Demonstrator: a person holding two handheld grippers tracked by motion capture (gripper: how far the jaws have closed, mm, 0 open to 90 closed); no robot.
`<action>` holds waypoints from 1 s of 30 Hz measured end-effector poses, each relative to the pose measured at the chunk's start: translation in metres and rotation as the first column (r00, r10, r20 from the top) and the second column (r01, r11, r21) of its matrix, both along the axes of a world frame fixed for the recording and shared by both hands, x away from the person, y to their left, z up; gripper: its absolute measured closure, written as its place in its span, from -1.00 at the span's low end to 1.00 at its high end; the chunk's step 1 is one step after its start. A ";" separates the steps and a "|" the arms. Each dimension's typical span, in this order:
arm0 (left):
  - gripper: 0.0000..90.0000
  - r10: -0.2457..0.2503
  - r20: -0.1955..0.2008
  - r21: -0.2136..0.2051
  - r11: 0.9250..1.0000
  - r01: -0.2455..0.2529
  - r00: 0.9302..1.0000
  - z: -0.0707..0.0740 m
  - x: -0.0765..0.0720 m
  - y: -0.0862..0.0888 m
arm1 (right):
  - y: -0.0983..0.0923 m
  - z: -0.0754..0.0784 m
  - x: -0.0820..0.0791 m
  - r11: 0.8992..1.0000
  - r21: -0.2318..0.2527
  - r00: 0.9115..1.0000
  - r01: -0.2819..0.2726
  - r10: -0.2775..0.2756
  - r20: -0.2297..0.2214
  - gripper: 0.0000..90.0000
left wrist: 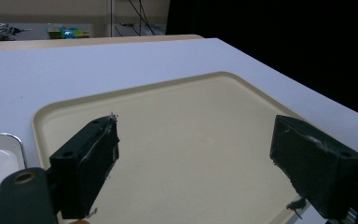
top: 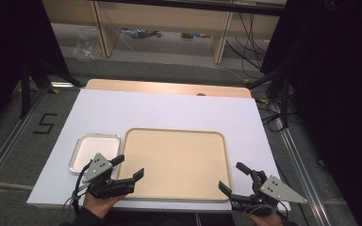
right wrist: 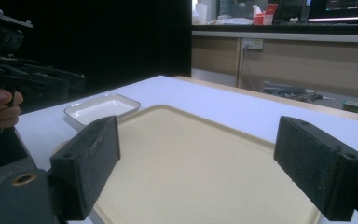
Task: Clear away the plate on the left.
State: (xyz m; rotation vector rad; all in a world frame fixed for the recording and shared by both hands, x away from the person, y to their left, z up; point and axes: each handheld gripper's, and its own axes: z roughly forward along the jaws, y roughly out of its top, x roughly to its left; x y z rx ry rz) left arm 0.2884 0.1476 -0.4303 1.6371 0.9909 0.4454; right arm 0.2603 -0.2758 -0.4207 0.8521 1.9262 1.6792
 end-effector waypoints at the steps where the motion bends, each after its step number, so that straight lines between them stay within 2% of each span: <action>1: -0.66 0.001 0.000 0.001 1.000 -0.001 1.000 0.000 0.000 0.000 | 0.000 0.000 0.000 1.000 0.001 1.000 -0.004 0.004 -0.002 -0.66; 16: -0.66 0.054 0.002 0.029 0.998 -0.054 0.999 0.000 0.010 0.015 | 0.000 0.000 0.000 1.000 -0.001 1.000 -0.001 0.001 -0.001 -0.66; 22: -0.66 0.103 0.000 0.042 0.994 -0.103 0.995 0.001 0.018 0.029 | 0.001 0.000 0.000 1.000 0.003 1.000 -0.003 0.003 0.000 -0.66; 23: -0.66 0.129 -0.001 0.047 0.991 -0.129 0.992 0.000 0.023 0.037 | 0.001 0.000 0.000 1.000 0.003 1.000 -0.003 0.003 0.000 -0.66; 24: -0.66 0.129 -0.001 0.047 0.991 -0.129 0.992 0.000 0.023 0.037 | 0.001 0.000 0.000 1.000 0.003 1.000 -0.003 0.003 0.000 -0.66; 28: -0.66 0.179 -0.024 0.050 0.983 -0.178 0.984 -0.004 0.032 0.052 | 0.000 0.000 0.000 1.000 0.000 1.000 -0.001 0.001 -0.002 -0.66; 30: -0.66 0.183 -0.026 0.053 0.982 -0.181 0.983 -0.004 0.034 0.054 | 0.000 0.000 0.000 1.000 0.002 1.000 -0.004 0.004 -0.004 -0.66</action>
